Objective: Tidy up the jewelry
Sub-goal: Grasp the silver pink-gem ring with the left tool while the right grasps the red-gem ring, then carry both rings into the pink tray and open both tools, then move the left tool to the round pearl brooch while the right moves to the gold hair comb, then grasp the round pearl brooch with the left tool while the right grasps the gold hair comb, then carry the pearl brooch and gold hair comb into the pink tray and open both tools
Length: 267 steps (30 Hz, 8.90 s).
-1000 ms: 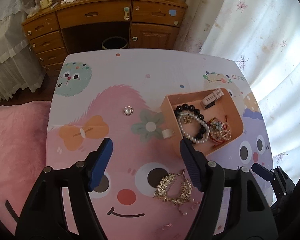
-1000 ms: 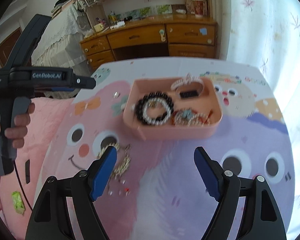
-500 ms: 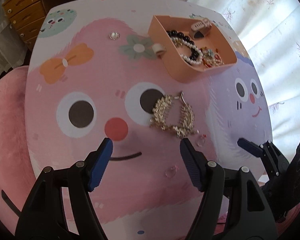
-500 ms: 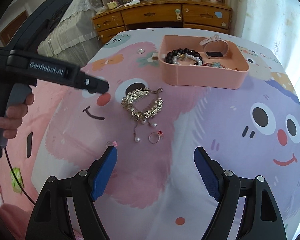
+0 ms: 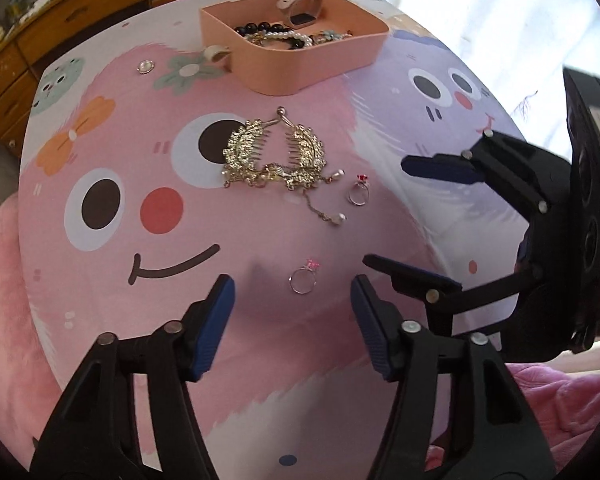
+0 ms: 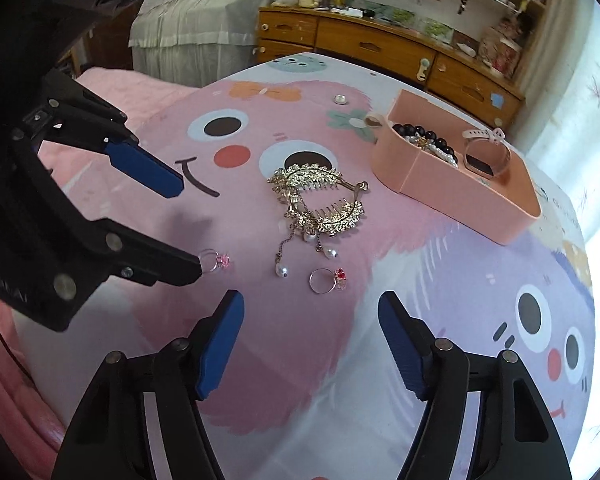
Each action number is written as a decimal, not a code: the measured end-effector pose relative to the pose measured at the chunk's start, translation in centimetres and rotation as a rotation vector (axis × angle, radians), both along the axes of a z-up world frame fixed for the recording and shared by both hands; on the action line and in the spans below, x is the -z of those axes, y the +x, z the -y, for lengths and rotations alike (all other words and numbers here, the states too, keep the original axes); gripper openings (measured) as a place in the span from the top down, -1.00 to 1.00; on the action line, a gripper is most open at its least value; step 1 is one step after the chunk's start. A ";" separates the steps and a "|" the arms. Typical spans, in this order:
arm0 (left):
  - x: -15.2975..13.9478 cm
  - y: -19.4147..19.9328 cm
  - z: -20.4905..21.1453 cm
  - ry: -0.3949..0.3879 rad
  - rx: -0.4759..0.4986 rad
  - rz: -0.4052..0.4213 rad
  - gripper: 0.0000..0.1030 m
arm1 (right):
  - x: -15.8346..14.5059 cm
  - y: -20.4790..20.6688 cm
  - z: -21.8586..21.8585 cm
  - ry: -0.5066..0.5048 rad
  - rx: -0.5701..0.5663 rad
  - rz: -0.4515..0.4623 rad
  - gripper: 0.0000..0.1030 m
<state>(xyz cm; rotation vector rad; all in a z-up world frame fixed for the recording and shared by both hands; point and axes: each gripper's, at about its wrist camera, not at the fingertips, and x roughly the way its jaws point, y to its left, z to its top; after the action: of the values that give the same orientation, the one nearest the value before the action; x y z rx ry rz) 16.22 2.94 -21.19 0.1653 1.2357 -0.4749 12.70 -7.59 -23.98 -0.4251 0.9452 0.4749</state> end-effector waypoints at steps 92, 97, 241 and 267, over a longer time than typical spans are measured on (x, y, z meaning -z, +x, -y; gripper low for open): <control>-7.3 14.0 8.9 0.027 -0.407 0.323 -0.09 | -7.7 18.4 17.5 0.300 0.147 0.005 -0.07; -7.2 12.8 7.3 0.044 -0.448 0.301 -0.17 | -8.3 17.8 17.5 0.301 0.169 0.002 -0.35; -11.3 9.9 6.6 -0.039 -0.387 0.420 0.72 | -11.4 7.0 18.6 0.154 0.650 0.010 -0.37; -10.0 15.5 7.6 -0.034 -0.504 0.455 0.71 | -13.8 17.1 17.2 0.449 0.282 0.111 -0.38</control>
<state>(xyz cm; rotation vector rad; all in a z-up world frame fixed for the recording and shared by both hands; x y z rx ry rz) 31.69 -4.68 -11.19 -0.0685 0.7804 -0.0118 29.82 -24.81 -10.16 0.0879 0.7488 0.3868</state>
